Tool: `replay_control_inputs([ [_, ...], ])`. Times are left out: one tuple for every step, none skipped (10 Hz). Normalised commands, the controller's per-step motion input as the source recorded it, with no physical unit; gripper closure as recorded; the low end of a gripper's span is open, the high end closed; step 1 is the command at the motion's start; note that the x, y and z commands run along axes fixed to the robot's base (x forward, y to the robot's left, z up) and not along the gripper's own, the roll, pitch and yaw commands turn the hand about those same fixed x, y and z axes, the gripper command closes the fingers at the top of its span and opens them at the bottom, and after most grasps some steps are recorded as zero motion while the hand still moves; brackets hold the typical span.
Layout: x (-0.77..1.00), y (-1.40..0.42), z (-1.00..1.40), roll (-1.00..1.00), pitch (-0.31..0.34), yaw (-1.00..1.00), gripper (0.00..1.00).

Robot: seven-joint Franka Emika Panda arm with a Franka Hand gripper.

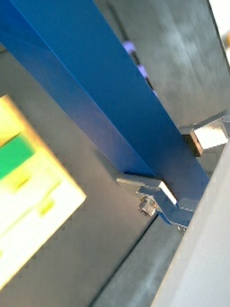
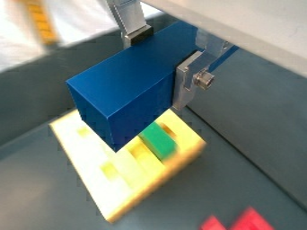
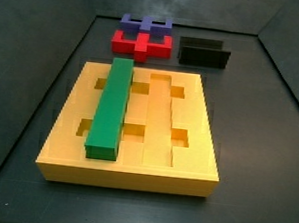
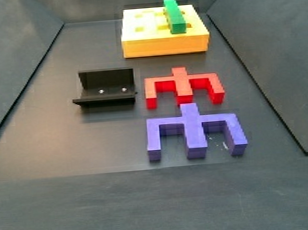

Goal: Pick up the blue object. Move up. Move to above the board. Insert the blue object.
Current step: Move to above the board.

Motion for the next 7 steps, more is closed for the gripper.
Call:
replay_control_inputs([
  [0.05, -1.4, 0.37, 0.04, 0.033, 1.0, 1.0],
  [0.05, -0.84, 0.23, 0.04, 0.043, 1.0, 1.0],
  [0.07, -0.38, 0.1, 0.05, 0.054, 1.0, 1.0],
  [0.07, -0.21, 0.06, 0.05, 0.061, 1.0, 1.0],
  [0.06, -0.16, 0.05, 0.05, 0.066, 1.0, 1.0],
  [0.06, -0.11, 0.03, 0.06, 0.072, 1.0, 1.0],
  [0.07, -0.06, 0.02, 0.06, 0.081, 1.0, 1.0],
])
